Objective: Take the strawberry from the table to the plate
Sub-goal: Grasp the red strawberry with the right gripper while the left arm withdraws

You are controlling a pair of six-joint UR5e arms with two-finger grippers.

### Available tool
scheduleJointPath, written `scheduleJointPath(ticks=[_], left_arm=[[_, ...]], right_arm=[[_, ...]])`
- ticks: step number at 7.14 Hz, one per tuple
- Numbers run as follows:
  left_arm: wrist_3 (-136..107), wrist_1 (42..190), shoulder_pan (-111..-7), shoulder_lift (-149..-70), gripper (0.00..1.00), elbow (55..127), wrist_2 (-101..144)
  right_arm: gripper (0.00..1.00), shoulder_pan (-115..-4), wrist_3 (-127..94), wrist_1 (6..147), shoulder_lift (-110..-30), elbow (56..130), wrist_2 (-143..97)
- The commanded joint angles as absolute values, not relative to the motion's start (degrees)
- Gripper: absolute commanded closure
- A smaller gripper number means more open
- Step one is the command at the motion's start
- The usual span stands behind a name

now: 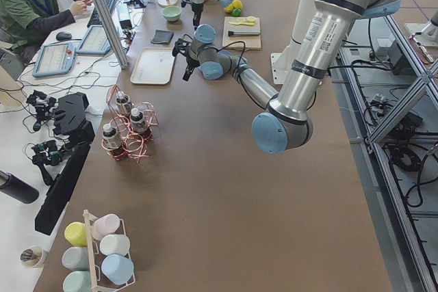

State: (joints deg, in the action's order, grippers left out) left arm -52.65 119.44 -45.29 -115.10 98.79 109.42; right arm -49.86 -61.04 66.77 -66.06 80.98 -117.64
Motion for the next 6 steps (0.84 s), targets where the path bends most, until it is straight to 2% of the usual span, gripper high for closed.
scheduleJointPath(ticks=[1, 3, 5, 6], left_arm=[[-52.6, 117.9, -46.7, -115.5, 0.02, 98.8, 109.6], [-52.5, 117.4, -51.9, -116.1, 0.02, 98.7, 115.6], [-45.7, 117.7, -55.4, -114.6, 0.02, 98.8, 116.4], [-40.6, 117.6, -57.6, -112.5, 0.02, 99.0, 116.7]], right_arm=[[1.0, -50.4, -61.3, 67.1, -65.0, 80.9, -117.9], [1.0, -53.8, -61.8, 67.7, -62.0, 81.9, -123.4], [1.0, -50.1, -70.0, 67.9, -61.7, 88.5, -122.4], [1.0, -46.6, -72.7, 72.6, -60.2, 92.7, -118.9]])
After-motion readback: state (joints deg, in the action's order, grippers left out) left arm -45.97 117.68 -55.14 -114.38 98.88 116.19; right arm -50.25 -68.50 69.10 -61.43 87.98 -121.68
